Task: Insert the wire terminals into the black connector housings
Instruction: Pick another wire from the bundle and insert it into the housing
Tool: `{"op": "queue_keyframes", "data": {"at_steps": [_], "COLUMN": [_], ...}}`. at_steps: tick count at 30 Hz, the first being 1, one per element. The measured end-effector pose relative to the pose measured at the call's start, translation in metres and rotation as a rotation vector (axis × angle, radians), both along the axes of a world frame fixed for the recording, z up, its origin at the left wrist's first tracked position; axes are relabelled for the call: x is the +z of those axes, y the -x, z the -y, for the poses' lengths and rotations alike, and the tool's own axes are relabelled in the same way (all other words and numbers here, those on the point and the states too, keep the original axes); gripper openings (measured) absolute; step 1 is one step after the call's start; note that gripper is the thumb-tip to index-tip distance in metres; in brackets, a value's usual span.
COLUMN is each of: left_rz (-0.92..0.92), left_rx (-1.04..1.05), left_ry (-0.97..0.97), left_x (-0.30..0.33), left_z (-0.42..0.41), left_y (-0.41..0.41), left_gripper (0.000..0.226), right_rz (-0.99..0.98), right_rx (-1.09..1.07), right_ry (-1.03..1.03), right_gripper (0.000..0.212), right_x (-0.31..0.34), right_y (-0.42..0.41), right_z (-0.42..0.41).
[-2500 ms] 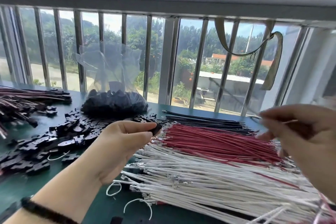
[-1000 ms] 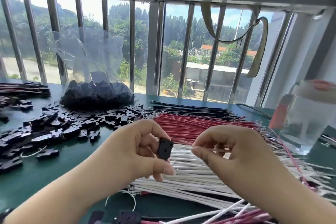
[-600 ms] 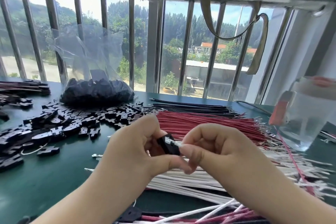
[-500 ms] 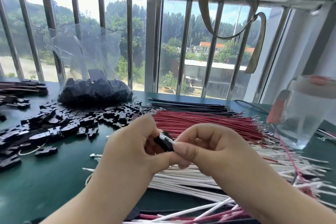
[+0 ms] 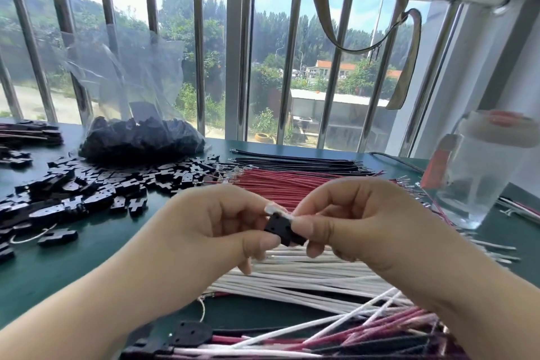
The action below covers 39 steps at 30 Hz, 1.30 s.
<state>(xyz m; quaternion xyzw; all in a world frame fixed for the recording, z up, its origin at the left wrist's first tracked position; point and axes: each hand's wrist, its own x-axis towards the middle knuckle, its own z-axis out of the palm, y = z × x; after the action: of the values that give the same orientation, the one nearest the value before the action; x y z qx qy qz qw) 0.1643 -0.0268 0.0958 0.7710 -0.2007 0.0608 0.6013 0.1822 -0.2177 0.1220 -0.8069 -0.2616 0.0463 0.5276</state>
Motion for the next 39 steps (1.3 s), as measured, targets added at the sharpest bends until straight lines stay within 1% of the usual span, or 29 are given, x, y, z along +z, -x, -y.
{"op": "queue_keyframes", "data": {"at_steps": [1, 2, 4, 5, 6, 7, 9, 12, 14, 16, 20, 24, 28, 32, 39], "left_rz": [-0.004, -0.005, -0.018, -0.026, -0.025, -0.033, -0.053, -0.053, -0.047, -0.052, -0.055, -0.066, -0.082, -0.105, -0.048], "left_rx": [0.01, 0.037, 0.097, 0.111, 0.109, 0.109, 0.108, 0.086, 0.075, 0.065, 0.064, 0.066, 0.052, 0.063, 0.08], "left_ry": [0.038, 0.072, 0.134, 0.157, 0.167, 0.171, 0.179, 0.194, 0.19, 0.181, 0.18, 0.15, 0.141, 0.161, 0.138], "left_x": [0.001, 0.001, 0.001, 0.001, 0.003, 0.004, 0.005, 0.004, 0.003, 0.002, 0.0, 0.001, 0.003, 0.003, 0.005], "left_z": [0.0, -0.002, -0.008, -0.011, -0.014, -0.015, -0.017, -0.018, -0.019, -0.02, -0.019, -0.018, -0.018, -0.019, -0.016], "left_y": [0.0, -0.001, -0.003, -0.004, -0.005, -0.005, -0.006, -0.008, -0.008, -0.008, -0.009, -0.008, -0.005, -0.006, -0.003], "left_gripper": [0.036, 0.037, 0.037, 0.042, 0.052, 0.063, 0.072, 0.069, 0.068, 0.068, 0.067, 0.068, 0.068, 0.07, 0.068], "right_rz": [0.068, 0.196, 0.563, 0.708, 0.786, 0.809, 0.818, 0.803, 0.843, 0.869, 0.77, 0.772, 0.705, 0.74, 0.703], "right_rx": [-0.065, -0.155, -0.335, -0.37, -0.371, -0.352, -0.311, -0.258, -0.274, -0.302, -0.252, -0.274, -0.181, -0.186, -0.137], "right_ry": [0.019, 0.06, 0.232, 0.295, 0.309, 0.289, 0.243, 0.226, 0.253, 0.272, 0.233, 0.29, 0.315, 0.309, 0.408], "right_gripper": [0.009, 0.008, 0.017, 0.02, 0.019, 0.017, 0.013, 0.009, 0.004, 0.009, 0.008, 0.007, 0.015, 0.015, 0.015], "right_x": [0.0, 0.0, -0.001, 0.0, 0.001, 0.002, 0.004, 0.003, 0.0, -0.002, -0.004, -0.004, -0.002, 0.001, 0.0], "right_y": [0.001, 0.002, 0.004, 0.005, 0.006, 0.007, 0.008, 0.008, 0.008, 0.008, 0.009, 0.008, 0.008, 0.005, 0.005], "right_z": [0.0, 0.002, 0.007, 0.01, 0.011, 0.012, 0.014, 0.011, 0.008, 0.006, 0.006, 0.006, 0.007, 0.011, 0.01]}}
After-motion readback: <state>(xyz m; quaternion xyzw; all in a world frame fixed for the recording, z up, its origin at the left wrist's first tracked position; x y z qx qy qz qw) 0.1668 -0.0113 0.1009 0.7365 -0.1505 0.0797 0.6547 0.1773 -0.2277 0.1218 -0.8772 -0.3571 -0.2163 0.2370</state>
